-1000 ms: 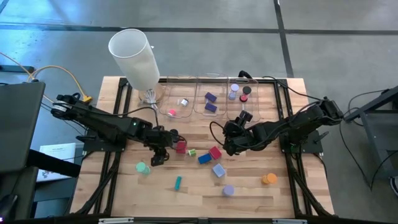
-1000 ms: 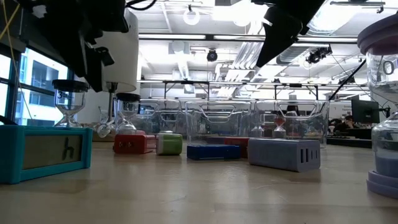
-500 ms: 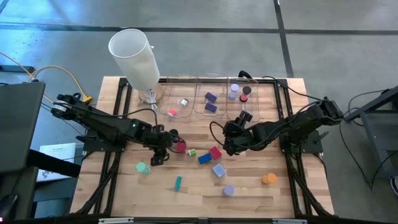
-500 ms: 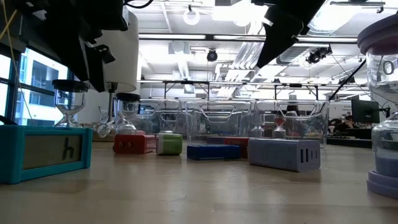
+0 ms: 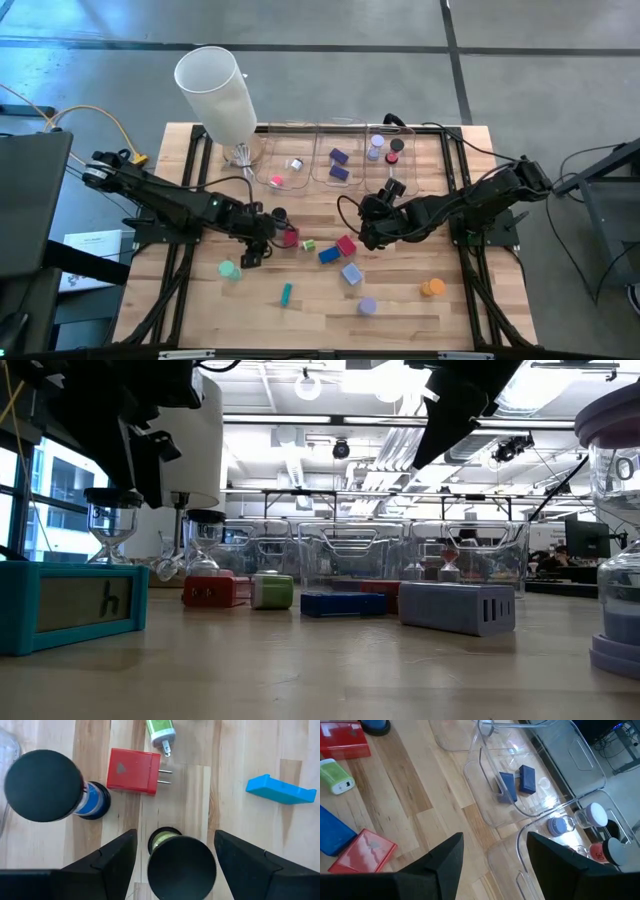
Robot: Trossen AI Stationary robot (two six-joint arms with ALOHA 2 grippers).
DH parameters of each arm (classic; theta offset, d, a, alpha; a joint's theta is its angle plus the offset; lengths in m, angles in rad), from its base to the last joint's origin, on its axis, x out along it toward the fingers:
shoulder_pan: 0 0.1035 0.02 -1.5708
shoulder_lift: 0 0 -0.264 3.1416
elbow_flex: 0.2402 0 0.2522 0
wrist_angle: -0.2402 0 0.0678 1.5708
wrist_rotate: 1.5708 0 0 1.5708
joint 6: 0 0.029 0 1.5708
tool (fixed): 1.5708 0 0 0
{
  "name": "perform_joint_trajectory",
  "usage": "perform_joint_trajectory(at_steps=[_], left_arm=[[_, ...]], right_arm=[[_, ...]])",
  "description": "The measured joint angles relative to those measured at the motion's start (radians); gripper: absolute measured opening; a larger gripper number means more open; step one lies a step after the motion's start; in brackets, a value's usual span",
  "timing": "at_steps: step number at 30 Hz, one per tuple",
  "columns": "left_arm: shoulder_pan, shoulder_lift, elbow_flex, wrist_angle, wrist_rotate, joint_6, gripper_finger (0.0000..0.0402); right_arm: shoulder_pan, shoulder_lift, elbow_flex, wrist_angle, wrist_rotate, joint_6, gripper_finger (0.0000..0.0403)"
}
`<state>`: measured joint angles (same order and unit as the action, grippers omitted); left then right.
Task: Pick & Place Office items
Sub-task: Put the green hourglass into the right transparent bin
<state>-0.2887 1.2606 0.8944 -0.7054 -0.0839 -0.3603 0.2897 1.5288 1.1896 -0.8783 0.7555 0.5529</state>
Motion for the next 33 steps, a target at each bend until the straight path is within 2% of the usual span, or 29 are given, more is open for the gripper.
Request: perform_joint_trajectory(at_steps=[10, 33], left_arm=[[-0.038, 0.047, 0.000, -0.008, -0.043, -0.007, 0.0258], [-0.038, 0.088, -0.001, -0.080, -0.045, -0.033, 0.0258]], right_arm=[[0.000, 0.000, 0.000, 0.004, 0.001, 0.000, 0.0208], [0.000, 0.000, 0.000, 0.021, -0.007, 0.000, 0.0208]])
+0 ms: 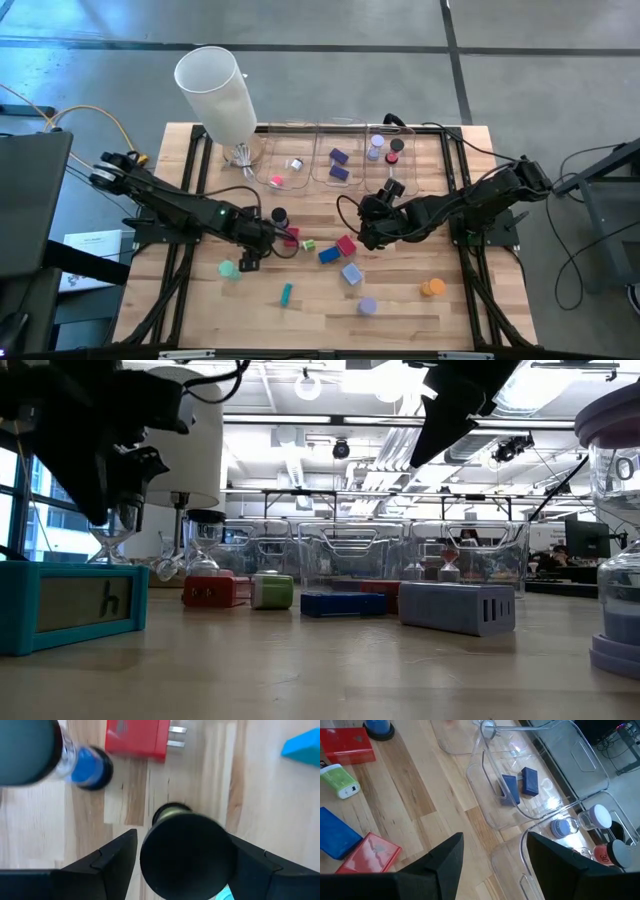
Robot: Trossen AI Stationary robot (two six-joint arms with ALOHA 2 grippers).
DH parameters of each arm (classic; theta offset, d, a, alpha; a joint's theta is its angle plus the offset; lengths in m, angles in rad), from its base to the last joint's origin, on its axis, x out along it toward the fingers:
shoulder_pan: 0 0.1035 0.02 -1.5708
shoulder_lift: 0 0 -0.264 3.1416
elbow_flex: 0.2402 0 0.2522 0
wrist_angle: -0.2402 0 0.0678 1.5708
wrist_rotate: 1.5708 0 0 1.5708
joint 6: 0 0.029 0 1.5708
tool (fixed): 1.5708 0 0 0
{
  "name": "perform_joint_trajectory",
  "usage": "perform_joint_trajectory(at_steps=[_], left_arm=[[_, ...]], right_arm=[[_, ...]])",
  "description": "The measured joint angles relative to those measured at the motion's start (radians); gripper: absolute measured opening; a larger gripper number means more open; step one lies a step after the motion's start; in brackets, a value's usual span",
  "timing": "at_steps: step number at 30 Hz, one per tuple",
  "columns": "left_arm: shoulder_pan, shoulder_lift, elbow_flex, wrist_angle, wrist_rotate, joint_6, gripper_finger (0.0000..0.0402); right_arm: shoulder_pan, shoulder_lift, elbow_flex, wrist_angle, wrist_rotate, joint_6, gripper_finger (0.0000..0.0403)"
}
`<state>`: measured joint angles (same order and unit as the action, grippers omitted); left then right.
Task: Pick & Place Office items
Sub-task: Put the green hourglass into the right transparent bin
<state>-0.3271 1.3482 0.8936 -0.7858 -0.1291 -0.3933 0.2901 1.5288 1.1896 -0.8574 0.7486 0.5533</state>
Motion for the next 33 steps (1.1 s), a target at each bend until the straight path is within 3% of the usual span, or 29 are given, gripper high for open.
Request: perform_joint_trajectory(at_steps=[14, 24, 33], left_arm=[[0.006, 0.054, 0.000, 0.005, -0.008, 0.028, 0.0254], [0.006, 0.054, 0.000, 0.006, -0.007, 0.029, 0.0192], [0.031, 0.001, 0.073, 0.041, -0.006, 0.224, 0.0192]], right_arm=[[0.000, 0.000, 0.000, 0.003, 0.000, 0.000, 0.0208], [0.000, 0.000, 0.000, 0.006, 0.000, -0.008, 0.0208], [0.003, 0.000, 0.000, 0.025, 0.013, -0.079, 0.0208]])
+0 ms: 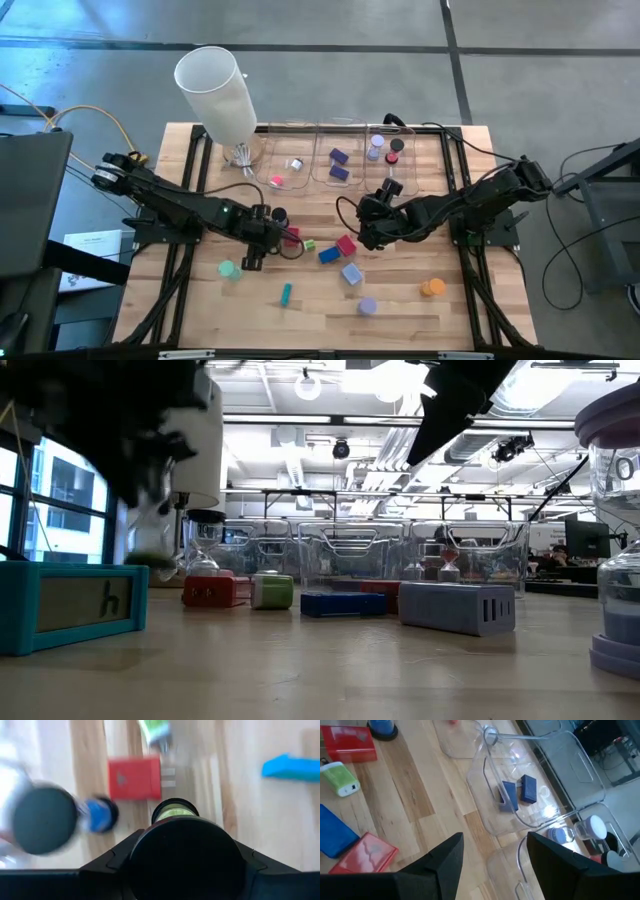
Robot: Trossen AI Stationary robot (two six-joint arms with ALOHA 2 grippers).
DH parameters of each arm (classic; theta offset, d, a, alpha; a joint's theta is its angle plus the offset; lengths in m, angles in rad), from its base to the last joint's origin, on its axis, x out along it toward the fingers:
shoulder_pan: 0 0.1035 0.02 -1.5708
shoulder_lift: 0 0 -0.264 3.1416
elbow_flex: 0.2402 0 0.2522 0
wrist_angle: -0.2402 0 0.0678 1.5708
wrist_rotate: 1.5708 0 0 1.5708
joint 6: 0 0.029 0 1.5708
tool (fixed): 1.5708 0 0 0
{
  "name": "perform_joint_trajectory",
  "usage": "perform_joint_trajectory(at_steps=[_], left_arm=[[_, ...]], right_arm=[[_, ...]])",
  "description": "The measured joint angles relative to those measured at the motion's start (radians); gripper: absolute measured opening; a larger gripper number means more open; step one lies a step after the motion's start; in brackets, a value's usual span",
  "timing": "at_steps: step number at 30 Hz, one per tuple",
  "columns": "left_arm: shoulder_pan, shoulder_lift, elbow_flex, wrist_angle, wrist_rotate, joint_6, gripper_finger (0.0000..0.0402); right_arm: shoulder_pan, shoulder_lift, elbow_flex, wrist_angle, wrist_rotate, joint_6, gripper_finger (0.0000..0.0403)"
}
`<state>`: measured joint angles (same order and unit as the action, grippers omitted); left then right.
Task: Pick & Place Office items
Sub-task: Put the green hourglass into the right transparent bin
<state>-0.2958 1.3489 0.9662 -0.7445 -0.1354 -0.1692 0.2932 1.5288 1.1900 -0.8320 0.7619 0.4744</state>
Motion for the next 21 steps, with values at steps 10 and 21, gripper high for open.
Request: perform_joint_trajectory(at_steps=[10, 21], left_arm=[[0.034, -0.193, 0.171, 0.082, -0.081, 0.289, 0.0192], [0.192, -0.253, 0.171, 0.550, -0.010, 0.263, 0.0192]], right_arm=[[0.102, -0.012, 0.000, 0.035, 0.198, -0.055, 0.0208], [0.223, -0.011, 0.000, 0.276, 0.566, -0.418, 0.0208]])
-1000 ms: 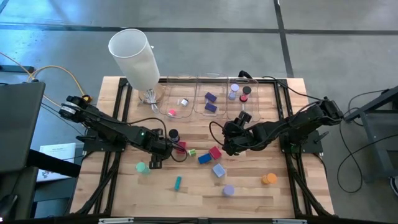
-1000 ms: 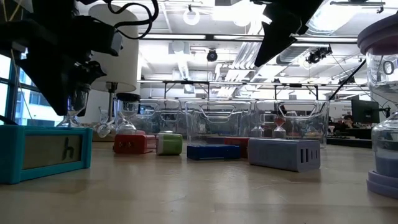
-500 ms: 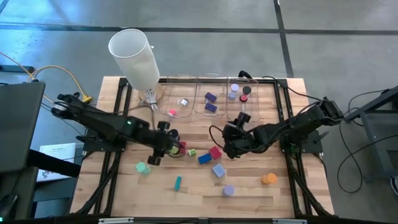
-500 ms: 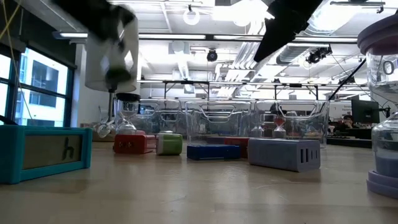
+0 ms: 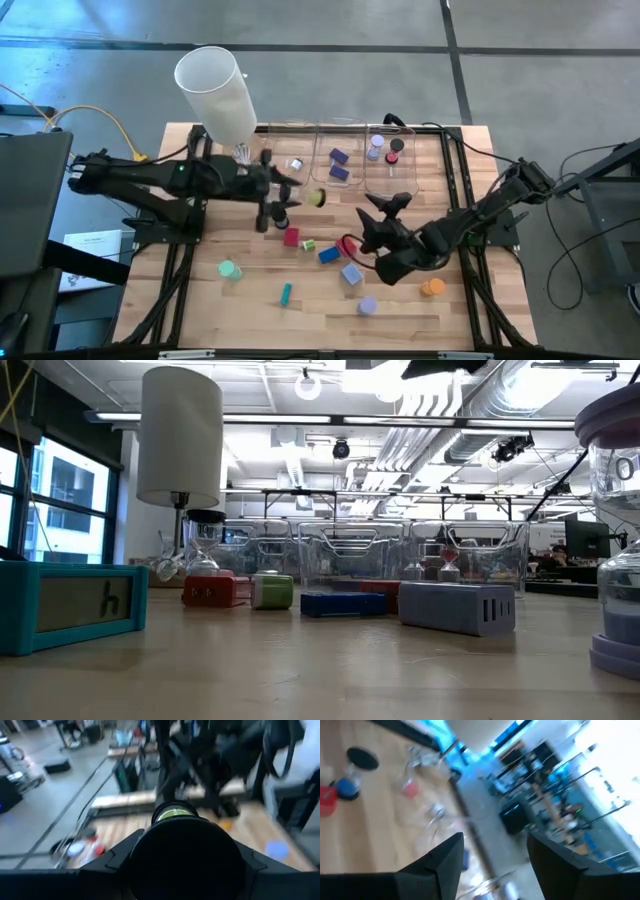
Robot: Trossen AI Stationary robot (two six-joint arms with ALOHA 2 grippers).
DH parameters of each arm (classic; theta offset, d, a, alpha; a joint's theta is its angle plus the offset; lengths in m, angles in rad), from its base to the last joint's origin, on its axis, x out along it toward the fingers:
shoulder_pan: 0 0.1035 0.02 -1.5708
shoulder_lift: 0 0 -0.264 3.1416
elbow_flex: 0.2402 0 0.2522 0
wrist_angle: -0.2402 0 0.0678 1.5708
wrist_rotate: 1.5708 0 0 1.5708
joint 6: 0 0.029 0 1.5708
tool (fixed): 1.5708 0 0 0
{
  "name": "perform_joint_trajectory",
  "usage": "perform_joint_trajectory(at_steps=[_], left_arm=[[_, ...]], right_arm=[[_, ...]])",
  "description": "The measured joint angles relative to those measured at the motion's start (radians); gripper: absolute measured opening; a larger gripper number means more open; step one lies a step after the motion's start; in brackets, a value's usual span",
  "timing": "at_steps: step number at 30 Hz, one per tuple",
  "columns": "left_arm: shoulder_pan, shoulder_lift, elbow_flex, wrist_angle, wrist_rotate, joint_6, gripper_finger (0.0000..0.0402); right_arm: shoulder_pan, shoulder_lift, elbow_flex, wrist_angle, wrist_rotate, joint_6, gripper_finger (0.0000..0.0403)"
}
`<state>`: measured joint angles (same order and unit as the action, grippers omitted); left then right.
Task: Pick & Place Office items
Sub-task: Put the green hourglass into the right transparent bin
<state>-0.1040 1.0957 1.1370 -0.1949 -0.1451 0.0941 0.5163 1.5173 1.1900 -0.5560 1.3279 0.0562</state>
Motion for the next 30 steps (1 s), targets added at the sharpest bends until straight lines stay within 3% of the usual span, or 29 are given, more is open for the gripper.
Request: perform_joint_trajectory(at_steps=[7, 11, 19, 25, 30], left_arm=[[0.055, 0.029, 0.000, 0.125, 0.115, -0.044, 0.0192], [0.057, 0.035, -0.001, 0.133, 0.151, -0.067, 0.0192], [0.053, 0.053, -0.001, 0.191, 0.266, -0.118, 0.0192], [0.053, 0.060, -0.002, 0.192, 0.266, -0.118, 0.0192], [0.053, 0.064, -0.002, 0.194, 0.266, -0.115, 0.0192]], right_arm=[[0.018, 0.000, 0.000, 0.353, 0.090, -0.413, 0.0208], [0.020, 0.000, 0.000, 0.431, 0.053, -0.495, 0.0208], [0.023, 0.000, 0.000, 0.466, -0.168, -0.540, 0.0208], [0.023, 0.000, 0.000, 0.571, -0.074, -0.626, 0.0208], [0.023, 0.001, 0.000, 0.629, -0.074, -0.693, 0.0213]])
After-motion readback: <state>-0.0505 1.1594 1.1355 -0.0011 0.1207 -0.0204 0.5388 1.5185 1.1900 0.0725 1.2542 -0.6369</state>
